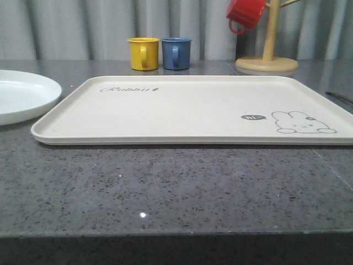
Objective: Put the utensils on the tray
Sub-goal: 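Grasp the rim of the white plate with the left gripper, then lift the white plate onto the tray and release it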
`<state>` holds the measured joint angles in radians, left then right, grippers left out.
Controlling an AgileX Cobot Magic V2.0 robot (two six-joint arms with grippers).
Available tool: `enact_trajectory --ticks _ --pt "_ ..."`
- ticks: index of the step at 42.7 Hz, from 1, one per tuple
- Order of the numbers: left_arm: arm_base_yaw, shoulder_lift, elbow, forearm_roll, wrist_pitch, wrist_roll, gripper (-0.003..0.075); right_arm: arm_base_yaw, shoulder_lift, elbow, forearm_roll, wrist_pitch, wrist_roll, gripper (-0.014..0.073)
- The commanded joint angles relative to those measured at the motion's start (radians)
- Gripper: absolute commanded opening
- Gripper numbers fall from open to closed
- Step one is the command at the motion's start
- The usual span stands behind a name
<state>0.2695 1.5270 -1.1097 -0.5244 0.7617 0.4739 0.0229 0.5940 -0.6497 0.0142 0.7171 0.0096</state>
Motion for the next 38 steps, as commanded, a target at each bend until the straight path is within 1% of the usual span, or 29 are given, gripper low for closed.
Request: enact_trajectory --ticks 1,3,7,14,18,25,32,34,38 --pt "-0.054 -0.047 -0.096 -0.089 0.059 0.054 -0.002 -0.003 0.008 -0.031 -0.014 -0.063 -0.01 0.0542" --pt "-0.096 -0.047 -0.124 -0.099 0.082 0.062 -0.002 -0.003 0.008 -0.031 -0.014 -0.063 -0.01 0.0542" --pt "-0.191 -0.041 -0.171 -0.101 0.078 0.062 -0.002 -0.003 0.008 -0.031 -0.014 -0.063 -0.01 0.0542" --pt "-0.358 -0.015 -0.183 -0.101 0.001 0.062 -0.002 -0.003 0.008 -0.031 -0.014 -0.063 -0.01 0.0542" --pt "-0.427 0.023 -0.183 -0.101 -0.033 0.062 -0.002 -0.003 0.008 -0.031 -0.014 -0.063 -0.01 0.0542" --pt "-0.488 0.102 -0.192 -0.116 -0.062 0.062 -0.002 -0.003 0.008 -0.031 -0.014 -0.063 -0.01 0.0542" --pt "-0.493 0.15 -0.196 -0.118 -0.047 0.06 -0.0013 -0.003 0.008 -0.031 -0.014 -0.063 -0.01 0.0542" --pt "-0.493 0.157 -0.196 -0.118 -0.034 0.06 0.0017 -0.003 0.008 -0.031 -0.014 -0.063 -0.01 0.0542" --pt "-0.493 0.159 -0.196 -0.12 -0.032 0.06 0.0167 -0.003 0.008 -0.031 -0.014 -0.063 -0.01 0.0542"
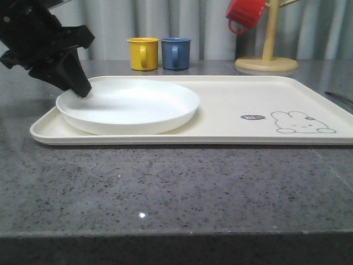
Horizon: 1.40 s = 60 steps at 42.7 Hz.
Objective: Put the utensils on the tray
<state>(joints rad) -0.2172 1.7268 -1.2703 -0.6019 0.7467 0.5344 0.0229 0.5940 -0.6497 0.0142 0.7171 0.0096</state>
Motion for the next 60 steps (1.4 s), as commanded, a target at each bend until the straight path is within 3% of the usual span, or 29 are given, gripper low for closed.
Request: enact_trajectory --ticks 1,5,7,13,18,22,26,30,35,47,60 --pt "-0.006 -0.043 -0.038 -0.042 -0.022 0.0 0.0227 -0.003 0.008 -0.031 -0.014 -0.063 -0.01 0.0542" --pt "-0.006 -0.054 -0.049 -0.042 -0.015 0.0 0.0391 -0.003 0.008 -0.031 -0.014 -0.063 -0.01 0.0542" --pt "-0.007 -0.068 -0.058 -0.042 -0.012 0.0 0.0431 -0.003 0.008 -0.031 -0.014 -0.063 -0.01 0.0542" --pt "-0.025 -0.142 -0.071 0.004 0.006 0.0 0.0438 -0.003 0.008 -0.031 -0.014 -0.063 -0.01 0.0542" --pt "-0.1 -0.225 -0.069 0.049 0.033 -0.002 0.0438 -0.003 0.008 -0.031 -0.014 -0.063 -0.01 0.0542" --pt "-0.219 -0.292 -0.067 0.241 0.045 -0.108 0.0438 -0.003 0.008 -0.031 -0.014 -0.063 -0.01 0.0542" --pt "-0.35 -0.366 -0.045 0.531 0.048 -0.319 0.0439 -0.003 0.008 -0.031 -0.014 -0.063 -0.01 0.0542" --pt "-0.458 -0.452 0.005 0.687 0.048 -0.462 0.0439 -0.003 0.008 -0.031 -0.014 -0.063 -0.01 0.0542" --pt "-0.52 -0.568 0.095 0.699 0.031 -0.534 0.0439 -0.003 0.008 -0.031 -0.014 -0.063 -0.01 0.0542" --pt "-0.525 -0.845 0.319 0.687 -0.001 -0.56 0.0439 -0.003 0.008 -0.031 -0.014 -0.063 -0.01 0.0542" --pt "-0.525 -0.924 0.366 0.685 -0.009 -0.56 0.0439 -0.003 0.008 -0.031 -0.014 -0.074 -0.01 0.0542"
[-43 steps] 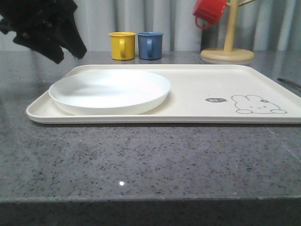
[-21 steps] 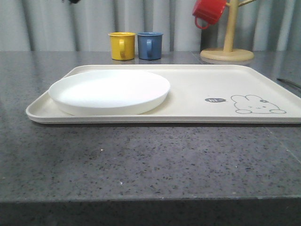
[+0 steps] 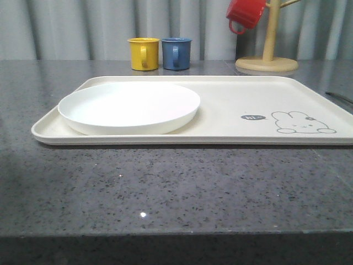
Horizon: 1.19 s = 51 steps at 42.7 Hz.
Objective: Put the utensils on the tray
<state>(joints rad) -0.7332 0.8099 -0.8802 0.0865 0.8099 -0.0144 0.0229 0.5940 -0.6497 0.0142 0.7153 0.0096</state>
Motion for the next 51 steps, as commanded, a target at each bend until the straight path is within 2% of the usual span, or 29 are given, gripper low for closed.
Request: enact_trajectory --ticks 1,6,11,18,39,41,47,51 --pt "-0.009 -0.007 -0.024 -0.004 -0.072 -0.011 0.0439 -0.003 0.008 -0.031 -0.014 -0.073 -0.01 0.0542" --pt "-0.009 -0.002 -0.024 -0.004 -0.074 -0.011 0.0439 -0.003 0.009 -0.034 -0.007 -0.071 -0.01 0.0542" --pt "-0.009 0.007 -0.024 -0.004 -0.074 -0.011 0.0439 -0.003 0.076 -0.082 -0.007 0.021 -0.01 0.0542" --pt "-0.009 0.018 -0.024 -0.004 -0.076 -0.011 0.0439 -0.003 0.256 -0.189 -0.014 0.15 -0.02 0.0542" --pt "-0.009 0.018 -0.024 -0.004 -0.08 -0.011 0.0439 -0.003 0.8 -0.57 -0.014 0.338 -0.02 0.0538" --pt "-0.009 0.018 -0.024 -0.004 -0.08 -0.011 0.0439 -0.003 0.839 -0.605 -0.014 0.355 -0.02 0.0522" --pt "-0.009 0.018 -0.024 -0.004 -0.08 -0.011 0.0438 -0.003 0.95 -0.692 -0.014 0.386 -0.02 0.0388" --pt "-0.009 0.018 -0.024 -0.004 -0.08 -0.011 0.0439 -0.003 1.01 -0.738 -0.024 0.415 -0.02 0.0333"
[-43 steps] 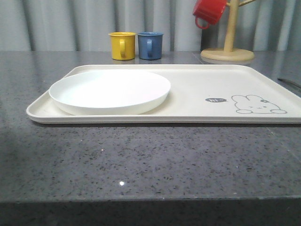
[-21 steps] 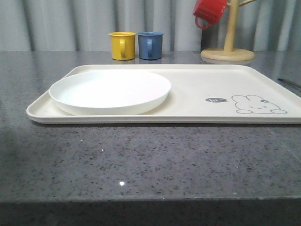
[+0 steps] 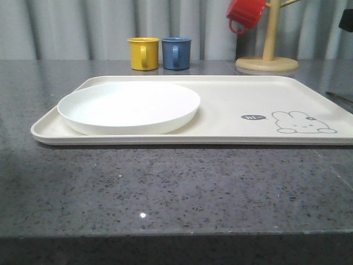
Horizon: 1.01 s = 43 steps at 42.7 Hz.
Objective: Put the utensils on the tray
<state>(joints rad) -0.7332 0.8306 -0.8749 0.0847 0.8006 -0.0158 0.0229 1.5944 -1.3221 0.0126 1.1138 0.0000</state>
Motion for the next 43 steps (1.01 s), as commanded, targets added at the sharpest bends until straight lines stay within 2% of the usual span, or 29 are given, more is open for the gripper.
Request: enact_trajectory --ticks 1,13,27,37,41,43 --pt "-0.009 -0.002 -0.029 -0.002 -0.07 -0.01 0.0438 -0.003 0.022 -0.076 -0.027 0.023 -0.011 0.0326" --pt "-0.009 -0.002 -0.029 -0.002 -0.07 -0.01 0.0439 -0.003 0.14 -0.166 -0.023 0.068 -0.009 0.032" --pt "-0.009 -0.002 -0.029 -0.002 -0.07 -0.01 0.0439 -0.003 0.153 -0.169 -0.013 0.038 -0.009 0.0287" --pt "-0.009 -0.002 -0.029 -0.002 -0.07 -0.01 0.0439 -0.003 0.179 -0.169 -0.013 0.073 -0.009 0.0285" --pt "-0.009 -0.002 -0.029 -0.002 -0.07 -0.01 0.0439 -0.003 0.178 -0.169 -0.013 0.075 -0.009 0.0211" --pt "-0.009 -0.002 -0.029 -0.002 -0.07 -0.01 0.0439 -0.003 0.178 -0.169 -0.013 0.077 -0.009 0.014"
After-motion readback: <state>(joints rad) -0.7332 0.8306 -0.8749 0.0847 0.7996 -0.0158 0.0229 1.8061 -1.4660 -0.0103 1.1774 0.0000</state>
